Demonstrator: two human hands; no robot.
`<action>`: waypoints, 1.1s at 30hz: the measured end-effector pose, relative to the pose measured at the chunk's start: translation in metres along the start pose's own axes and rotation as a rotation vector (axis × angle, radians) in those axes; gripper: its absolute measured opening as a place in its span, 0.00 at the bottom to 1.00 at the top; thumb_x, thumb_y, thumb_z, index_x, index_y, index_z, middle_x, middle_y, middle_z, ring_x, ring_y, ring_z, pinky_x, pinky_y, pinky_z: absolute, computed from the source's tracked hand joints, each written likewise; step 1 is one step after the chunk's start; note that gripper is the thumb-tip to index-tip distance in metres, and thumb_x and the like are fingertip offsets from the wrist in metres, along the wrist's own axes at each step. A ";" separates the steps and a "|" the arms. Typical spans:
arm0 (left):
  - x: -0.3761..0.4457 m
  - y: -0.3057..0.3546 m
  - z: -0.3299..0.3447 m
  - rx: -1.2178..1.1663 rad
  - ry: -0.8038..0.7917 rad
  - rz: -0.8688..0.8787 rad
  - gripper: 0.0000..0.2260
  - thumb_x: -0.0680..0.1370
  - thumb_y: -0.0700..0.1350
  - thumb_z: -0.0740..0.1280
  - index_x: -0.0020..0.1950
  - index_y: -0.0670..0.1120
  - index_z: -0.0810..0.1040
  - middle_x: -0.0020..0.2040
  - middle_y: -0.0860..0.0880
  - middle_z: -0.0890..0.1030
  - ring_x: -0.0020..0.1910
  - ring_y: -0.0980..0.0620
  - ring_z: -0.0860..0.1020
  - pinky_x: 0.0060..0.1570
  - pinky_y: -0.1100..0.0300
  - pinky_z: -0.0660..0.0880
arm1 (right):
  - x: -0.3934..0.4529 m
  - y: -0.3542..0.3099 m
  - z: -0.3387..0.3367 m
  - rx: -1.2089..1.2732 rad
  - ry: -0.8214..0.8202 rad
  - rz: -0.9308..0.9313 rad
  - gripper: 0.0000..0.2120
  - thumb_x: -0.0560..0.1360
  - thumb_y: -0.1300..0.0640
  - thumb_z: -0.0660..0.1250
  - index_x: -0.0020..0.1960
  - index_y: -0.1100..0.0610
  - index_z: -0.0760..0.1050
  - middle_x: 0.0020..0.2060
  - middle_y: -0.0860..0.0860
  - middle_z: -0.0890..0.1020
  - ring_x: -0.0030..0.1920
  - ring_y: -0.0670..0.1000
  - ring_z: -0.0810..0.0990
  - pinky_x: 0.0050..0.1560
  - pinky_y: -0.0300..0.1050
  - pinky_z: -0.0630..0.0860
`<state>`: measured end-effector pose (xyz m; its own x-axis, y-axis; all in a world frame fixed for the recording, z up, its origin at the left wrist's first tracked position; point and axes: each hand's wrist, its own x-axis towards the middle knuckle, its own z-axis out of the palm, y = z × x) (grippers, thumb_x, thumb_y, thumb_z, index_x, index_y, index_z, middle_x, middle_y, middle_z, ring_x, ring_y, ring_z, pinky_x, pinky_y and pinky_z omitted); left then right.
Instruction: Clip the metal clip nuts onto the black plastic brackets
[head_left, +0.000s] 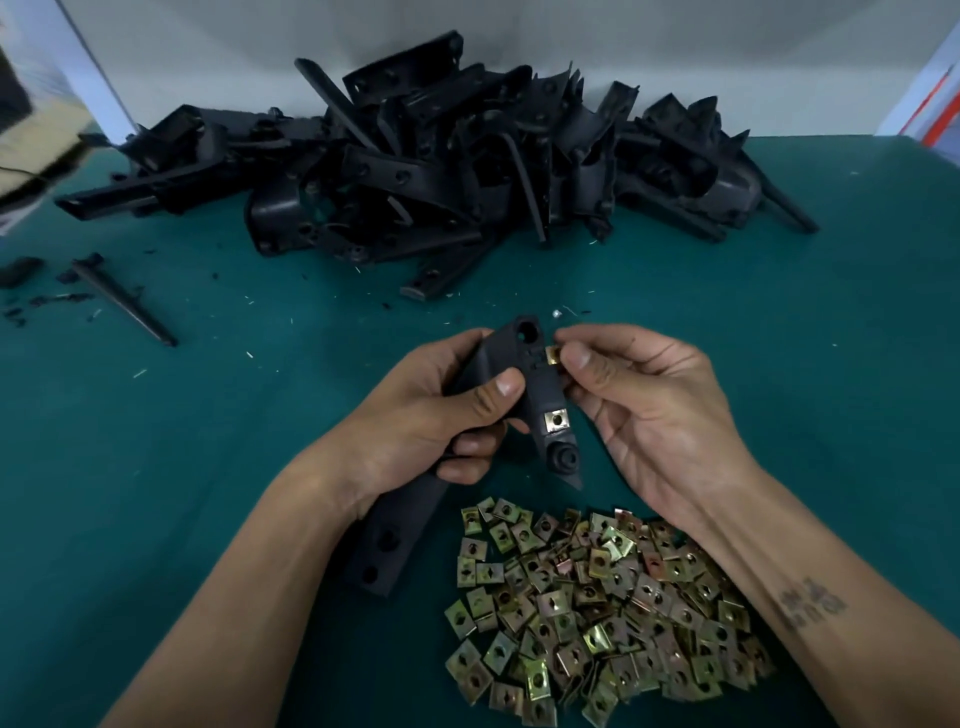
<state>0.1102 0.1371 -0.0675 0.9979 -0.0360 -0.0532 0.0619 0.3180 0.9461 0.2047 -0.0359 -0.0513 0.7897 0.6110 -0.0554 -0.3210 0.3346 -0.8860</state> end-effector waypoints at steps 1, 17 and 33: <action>0.000 0.000 0.000 0.001 -0.004 -0.002 0.15 0.76 0.48 0.70 0.58 0.42 0.74 0.39 0.46 0.78 0.26 0.57 0.65 0.23 0.66 0.65 | 0.000 0.000 -0.001 -0.002 0.004 -0.004 0.08 0.64 0.65 0.75 0.43 0.60 0.87 0.43 0.59 0.87 0.43 0.53 0.84 0.50 0.43 0.82; -0.002 0.004 0.005 0.031 -0.012 0.012 0.09 0.80 0.43 0.65 0.56 0.40 0.71 0.38 0.47 0.77 0.27 0.56 0.65 0.23 0.66 0.65 | -0.011 -0.001 0.018 0.021 0.094 0.019 0.07 0.67 0.64 0.75 0.42 0.64 0.79 0.38 0.58 0.86 0.35 0.51 0.85 0.33 0.43 0.82; 0.002 0.009 0.014 -0.185 0.272 0.223 0.08 0.81 0.44 0.66 0.54 0.39 0.72 0.39 0.46 0.77 0.28 0.55 0.67 0.24 0.65 0.68 | -0.006 -0.005 0.000 -0.179 -0.224 0.071 0.15 0.71 0.52 0.75 0.52 0.61 0.80 0.47 0.60 0.84 0.42 0.56 0.82 0.40 0.44 0.80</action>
<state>0.1129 0.1269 -0.0545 0.9539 0.2973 0.0408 -0.1793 0.4558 0.8719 0.2018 -0.0415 -0.0465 0.6273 0.7780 -0.0351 -0.2586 0.1656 -0.9517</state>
